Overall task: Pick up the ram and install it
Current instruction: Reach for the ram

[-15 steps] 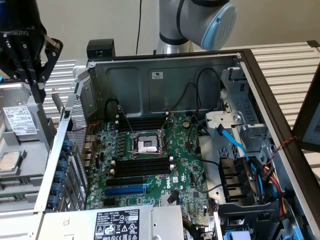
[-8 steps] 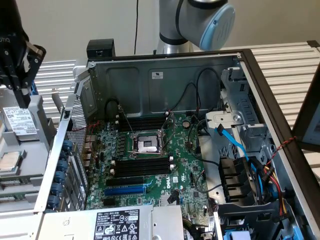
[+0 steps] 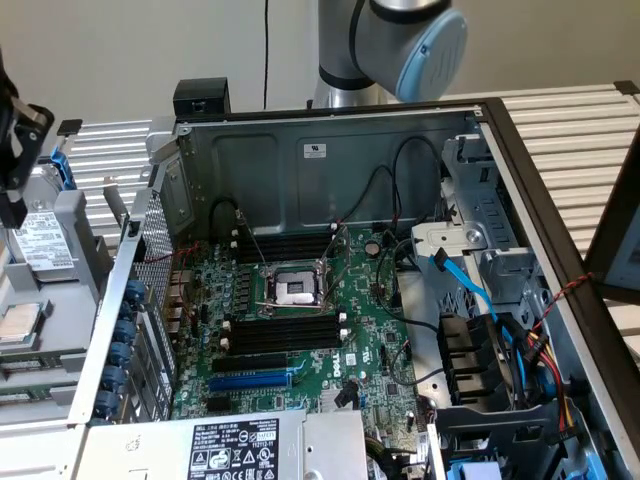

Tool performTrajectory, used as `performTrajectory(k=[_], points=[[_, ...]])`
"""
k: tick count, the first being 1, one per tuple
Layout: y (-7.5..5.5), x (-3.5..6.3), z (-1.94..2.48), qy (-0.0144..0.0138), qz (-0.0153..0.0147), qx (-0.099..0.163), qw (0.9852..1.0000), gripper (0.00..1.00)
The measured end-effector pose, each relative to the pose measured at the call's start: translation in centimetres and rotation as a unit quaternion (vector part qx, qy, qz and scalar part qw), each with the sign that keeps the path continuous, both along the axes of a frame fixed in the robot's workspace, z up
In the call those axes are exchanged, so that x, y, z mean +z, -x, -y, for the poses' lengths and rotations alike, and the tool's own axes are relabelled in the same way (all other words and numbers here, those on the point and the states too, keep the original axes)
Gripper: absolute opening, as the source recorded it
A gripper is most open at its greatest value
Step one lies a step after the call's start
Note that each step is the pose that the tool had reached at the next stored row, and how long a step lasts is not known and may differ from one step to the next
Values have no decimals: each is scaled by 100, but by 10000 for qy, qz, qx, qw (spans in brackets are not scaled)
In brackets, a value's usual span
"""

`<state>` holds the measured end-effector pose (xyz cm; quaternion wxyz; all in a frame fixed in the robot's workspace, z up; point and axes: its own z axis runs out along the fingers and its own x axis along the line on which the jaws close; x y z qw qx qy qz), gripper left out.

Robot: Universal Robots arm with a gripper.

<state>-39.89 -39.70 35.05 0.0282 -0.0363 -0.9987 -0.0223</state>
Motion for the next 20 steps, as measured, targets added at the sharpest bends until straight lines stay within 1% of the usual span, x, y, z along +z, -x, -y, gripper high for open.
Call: performTrajectory(k=[3, 5, 7, 10, 20], points=[[138, -27, -1, 0, -20, 0, 10000, 10], [229, -41, -1, 1, -42, 0, 10000, 10], [319, -54, -2, 1, -73, 0, 10000, 10], [440, -64, -2, 0, -133, 0, 9999, 10], [441, -63, -2, 0, -135, 0, 9999, 10]])
